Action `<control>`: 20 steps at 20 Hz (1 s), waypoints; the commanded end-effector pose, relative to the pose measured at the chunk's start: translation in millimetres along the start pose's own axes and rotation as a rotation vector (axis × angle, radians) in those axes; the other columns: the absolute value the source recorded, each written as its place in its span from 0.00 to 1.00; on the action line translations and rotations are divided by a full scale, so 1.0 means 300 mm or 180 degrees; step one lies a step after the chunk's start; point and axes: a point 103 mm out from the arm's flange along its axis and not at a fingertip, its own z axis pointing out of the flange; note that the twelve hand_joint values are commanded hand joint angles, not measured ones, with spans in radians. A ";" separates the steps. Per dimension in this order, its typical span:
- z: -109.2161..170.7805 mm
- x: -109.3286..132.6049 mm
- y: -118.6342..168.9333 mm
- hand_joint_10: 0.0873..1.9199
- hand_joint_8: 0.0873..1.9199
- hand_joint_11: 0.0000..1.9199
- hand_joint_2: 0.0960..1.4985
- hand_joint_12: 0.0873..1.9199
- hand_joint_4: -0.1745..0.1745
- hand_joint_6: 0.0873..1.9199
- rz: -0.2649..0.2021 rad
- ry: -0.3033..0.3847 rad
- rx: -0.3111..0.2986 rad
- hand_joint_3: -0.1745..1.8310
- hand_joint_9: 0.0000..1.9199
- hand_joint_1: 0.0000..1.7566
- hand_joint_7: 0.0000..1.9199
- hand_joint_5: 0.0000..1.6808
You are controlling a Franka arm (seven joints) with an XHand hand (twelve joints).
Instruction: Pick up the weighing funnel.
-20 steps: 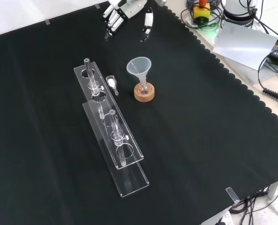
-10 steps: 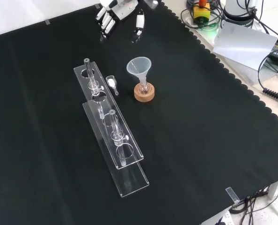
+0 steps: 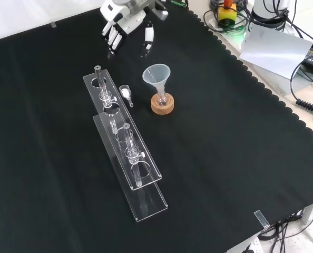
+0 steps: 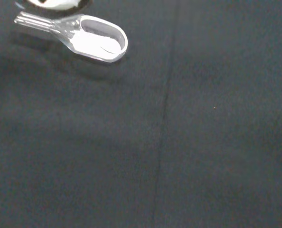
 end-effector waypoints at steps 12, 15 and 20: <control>0.147 0.009 0.218 0.27 0.34 0.18 0.42 0.69 0.38 0.00 -0.0296 0.0106 0.0054 0.37 0.37 0.45 0.23 0.31; 0.165 0.016 0.234 0.27 0.34 0.18 0.42 0.69 0.38 0.00 -0.0308 0.0118 0.0061 0.37 0.37 0.45 0.23 0.31; 0.192 0.037 0.244 0.27 0.34 0.18 0.42 0.69 0.38 0.00 -0.0331 0.0136 0.0044 0.37 0.37 0.45 0.23 0.32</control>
